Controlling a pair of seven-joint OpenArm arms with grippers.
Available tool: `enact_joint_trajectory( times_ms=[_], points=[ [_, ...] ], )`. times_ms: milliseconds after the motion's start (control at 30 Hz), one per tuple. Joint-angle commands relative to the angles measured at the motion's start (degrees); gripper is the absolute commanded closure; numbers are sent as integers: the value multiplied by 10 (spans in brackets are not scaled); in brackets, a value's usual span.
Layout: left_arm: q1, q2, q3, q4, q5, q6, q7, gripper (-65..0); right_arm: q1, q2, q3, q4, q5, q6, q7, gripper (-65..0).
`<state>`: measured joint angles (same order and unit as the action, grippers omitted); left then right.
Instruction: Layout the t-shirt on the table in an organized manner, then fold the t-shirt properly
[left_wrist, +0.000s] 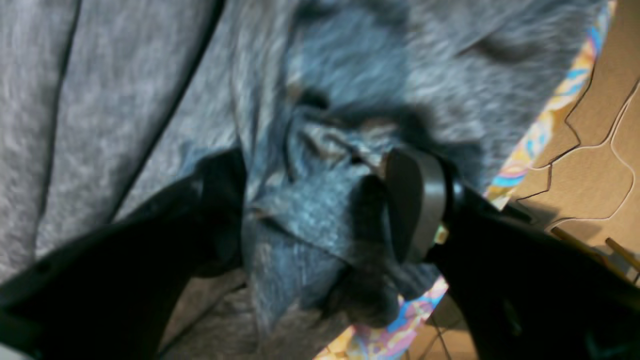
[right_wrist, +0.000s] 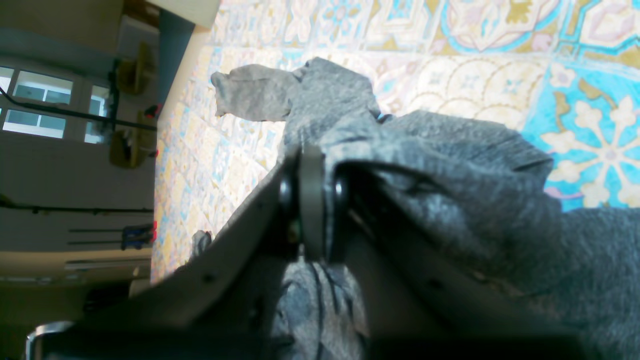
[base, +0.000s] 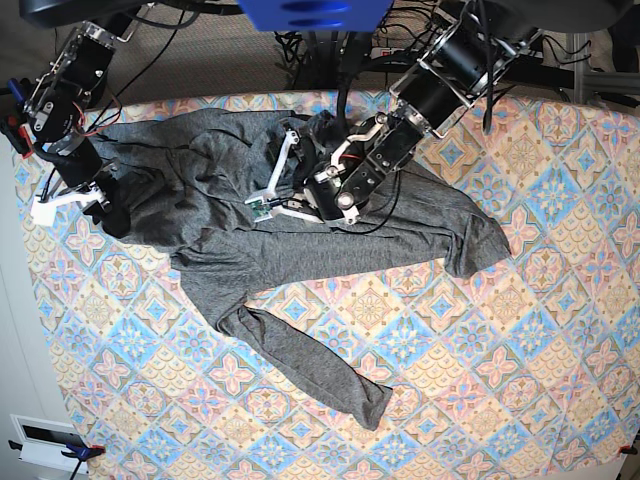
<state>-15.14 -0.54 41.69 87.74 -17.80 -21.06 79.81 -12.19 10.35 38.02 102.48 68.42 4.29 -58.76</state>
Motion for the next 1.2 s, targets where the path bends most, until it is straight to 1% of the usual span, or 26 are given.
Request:
enact_joint_trajectory(
  times_ms=[0,67,167,267,367,500,567,633,767,900,1033,1100,1167],
  points=[
    [-11,9,-1,19,-24,-2,-7,-425,4,9,3,1,12,4,10,0],
    [-6,8,-1,44,-40,-2,-6,-425,4,9,3,-11,12,4,10,0],
    [2,8,0,77,-43,-2,-6,-425,4,9,3,-19,12,4,10,0],
    [12,8,1,79,-41,-2,-6,-425,4,9,3,-19,12,4,10,0],
    [13,8,24,77,-39,-2,-9,-425,4,9,4,-19,12,4,10,0],
    [13,-7,28,75,-39,-2,-11,-425,4,9,4,-19,12,4,10,0],
    [9,-7,28,62,-39,-1,-12,-425,4,9,4,-19,12,4,10,0],
    [5,-7,27,50,-27,-1,-13,-425,4,9,4,-19,12,4,10,0],
    [5,-8,28,27,22,-1,-42,-425,4,9,4,-19,12,4,10,0],
    [6,-8,29,13,28,-1,-43,-425,4,9,4,-19,12,4,10,0],
    [6,-8,62,13,27,-1,-43,-425,4,9,4,-19,12,4,10,0],
    [16,-8,74,13,27,-1,-43,-414,4,9,4,-19,12,4,10,0],
    [22,-8,90,14,27,-1,-43,-367,4,9,4,-19,12,4,10,0]
  ],
)
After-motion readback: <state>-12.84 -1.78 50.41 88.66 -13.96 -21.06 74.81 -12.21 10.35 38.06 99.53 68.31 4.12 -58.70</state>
